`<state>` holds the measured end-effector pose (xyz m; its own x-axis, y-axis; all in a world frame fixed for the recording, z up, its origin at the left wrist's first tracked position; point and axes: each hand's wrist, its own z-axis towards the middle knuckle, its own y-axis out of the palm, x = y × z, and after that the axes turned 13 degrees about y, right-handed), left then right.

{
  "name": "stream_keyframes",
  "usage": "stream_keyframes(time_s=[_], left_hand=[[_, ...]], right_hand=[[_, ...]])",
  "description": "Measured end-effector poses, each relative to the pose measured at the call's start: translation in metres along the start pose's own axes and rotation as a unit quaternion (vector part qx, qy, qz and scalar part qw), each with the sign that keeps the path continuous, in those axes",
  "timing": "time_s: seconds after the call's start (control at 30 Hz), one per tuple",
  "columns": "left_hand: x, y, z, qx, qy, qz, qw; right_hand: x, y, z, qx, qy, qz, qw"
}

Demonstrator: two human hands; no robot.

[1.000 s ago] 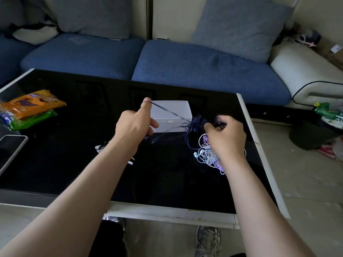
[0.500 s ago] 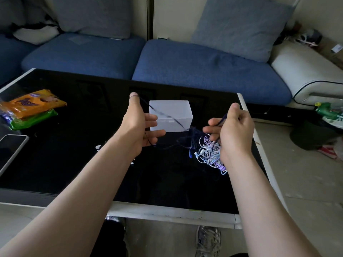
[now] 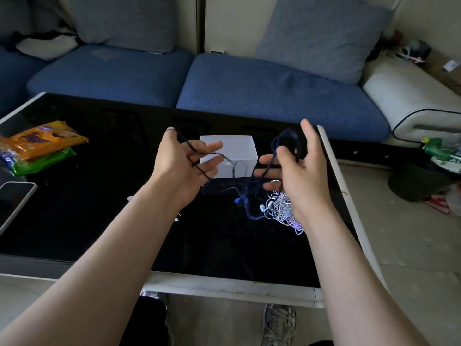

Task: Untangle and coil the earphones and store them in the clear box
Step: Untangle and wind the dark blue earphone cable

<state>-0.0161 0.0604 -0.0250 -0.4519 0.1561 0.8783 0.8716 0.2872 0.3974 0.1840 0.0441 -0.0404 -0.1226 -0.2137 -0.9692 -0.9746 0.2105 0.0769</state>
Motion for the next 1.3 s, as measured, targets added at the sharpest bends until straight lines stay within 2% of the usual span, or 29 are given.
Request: stream_keyframes(time_s=[0.07,0.13,0.23,0.33,0.4,0.43,0.53,0.57,0.7,0.77,0.8,0.83,0.87,0.97,1.0,1.07,1.2,1.3], left_hand=[[-0.001,0.001,0.002,-0.007,-0.03,-0.012,0.999],[-0.002,0.0,0.004,-0.001,-0.042,0.017,0.999],[-0.003,-0.005,0.007,-0.001,-0.006,0.139,0.99],[-0.005,-0.007,0.006,0.02,0.062,0.292,0.954],[-0.007,-0.005,0.002,0.025,0.075,0.365,0.928],[-0.008,-0.004,0.0,0.017,0.078,0.404,0.911],[-0.016,-0.011,0.0,-0.041,0.123,0.548,0.826],[-0.018,-0.013,-0.001,-0.062,0.131,0.59,0.795],[-0.023,-0.015,-0.002,-0.148,0.044,0.72,0.676],[-0.025,-0.013,-0.005,-0.22,0.02,0.769,0.6],[-0.025,-0.013,-0.005,-0.263,0.023,0.769,0.582],[-0.025,-0.013,-0.005,-0.308,0.039,0.751,0.583],[-0.024,-0.013,-0.005,-0.348,0.064,0.711,0.607],[-0.023,-0.007,-0.006,-0.406,0.13,0.487,0.763],[-0.023,-0.003,-0.007,-0.394,0.146,0.439,0.794],[-0.02,0.003,-0.013,-0.348,0.171,0.418,0.821],[-0.017,0.004,-0.014,-0.322,0.163,0.422,0.832],[-0.014,0.004,-0.012,-0.277,0.174,0.361,0.873]], right_hand=[[0.003,-0.001,0.0,0.0,0.007,-0.053,0.999],[0.008,-0.003,0.003,0.037,-0.016,-0.134,0.99],[0.013,-0.005,0.007,0.108,-0.079,-0.252,0.958],[0.019,-0.006,0.01,0.176,-0.109,-0.3,0.931],[0.02,-0.007,0.011,0.213,-0.122,-0.333,0.91],[0.019,-0.007,0.01,0.209,-0.121,-0.319,0.916],[0.012,-0.004,0.004,0.098,-0.06,-0.154,0.981],[0.008,-0.002,0.001,0.056,-0.04,-0.104,0.992],[-0.004,0.003,-0.005,-0.036,-0.019,-0.035,0.999],[-0.007,0.005,-0.007,-0.059,-0.026,-0.027,0.998],[-0.008,0.006,-0.008,-0.068,-0.029,-0.03,0.997],[-0.007,0.007,-0.008,-0.077,-0.032,-0.036,0.996],[-0.007,0.008,-0.009,-0.084,-0.034,-0.047,0.995],[-0.004,0.009,-0.008,-0.096,-0.056,-0.083,0.99],[-0.002,0.008,-0.007,-0.097,-0.067,-0.089,0.989],[0.0,0.007,-0.004,-0.084,-0.091,-0.116,0.985],[0.002,0.006,-0.002,-0.047,-0.12,-0.158,0.979],[0.002,0.005,-0.003,-0.058,-0.102,-0.172,0.978]])
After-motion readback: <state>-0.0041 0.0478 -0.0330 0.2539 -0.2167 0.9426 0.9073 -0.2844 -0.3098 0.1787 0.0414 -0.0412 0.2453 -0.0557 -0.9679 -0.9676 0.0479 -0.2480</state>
